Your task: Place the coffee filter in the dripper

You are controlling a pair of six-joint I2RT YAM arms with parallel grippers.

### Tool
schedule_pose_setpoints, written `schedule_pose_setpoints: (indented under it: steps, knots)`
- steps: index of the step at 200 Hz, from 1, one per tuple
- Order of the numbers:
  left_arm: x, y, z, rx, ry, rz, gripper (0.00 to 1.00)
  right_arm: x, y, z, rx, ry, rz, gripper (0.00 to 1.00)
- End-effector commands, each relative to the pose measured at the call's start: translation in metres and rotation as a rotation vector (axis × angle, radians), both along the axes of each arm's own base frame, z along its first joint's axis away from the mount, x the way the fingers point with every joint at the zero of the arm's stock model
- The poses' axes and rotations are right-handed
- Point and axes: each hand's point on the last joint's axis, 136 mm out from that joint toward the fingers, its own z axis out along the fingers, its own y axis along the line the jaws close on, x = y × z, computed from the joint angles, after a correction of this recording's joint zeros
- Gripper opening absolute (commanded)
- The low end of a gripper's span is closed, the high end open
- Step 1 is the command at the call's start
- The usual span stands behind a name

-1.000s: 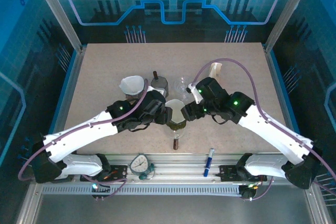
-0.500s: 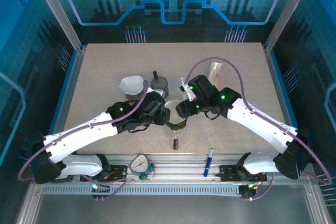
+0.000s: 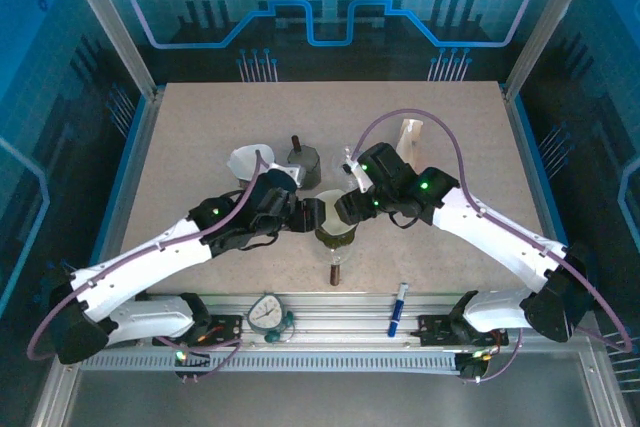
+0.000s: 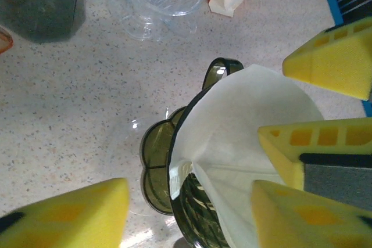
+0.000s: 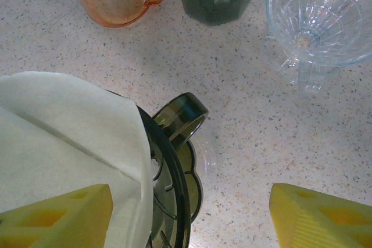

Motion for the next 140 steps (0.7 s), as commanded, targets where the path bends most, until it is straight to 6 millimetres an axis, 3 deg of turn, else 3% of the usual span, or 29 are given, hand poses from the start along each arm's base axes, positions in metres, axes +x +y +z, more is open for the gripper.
schedule_pose_setpoints:
  steps: [1, 56, 95, 140]
  knots:
    - [0.0, 0.0, -0.003, -0.005, 0.013, -0.01, 0.47, 0.004, -0.002, -0.006, 0.004, 0.011, -0.025, 0.72]
    - [-0.006, -0.001, -0.008, -0.017, 0.038, -0.028, 0.24, 0.007, 0.001, -0.006, 0.002, 0.013, -0.023, 0.72]
    - [-0.009, -0.002, -0.015, -0.006, 0.061, -0.037, 0.23, 0.01, 0.009, -0.008, 0.004, 0.03, -0.001, 0.73]
    - [-0.009, -0.001, -0.016, -0.003, 0.062, -0.031, 0.28, 0.011, 0.007, -0.027, -0.069, 0.057, 0.013, 0.73]
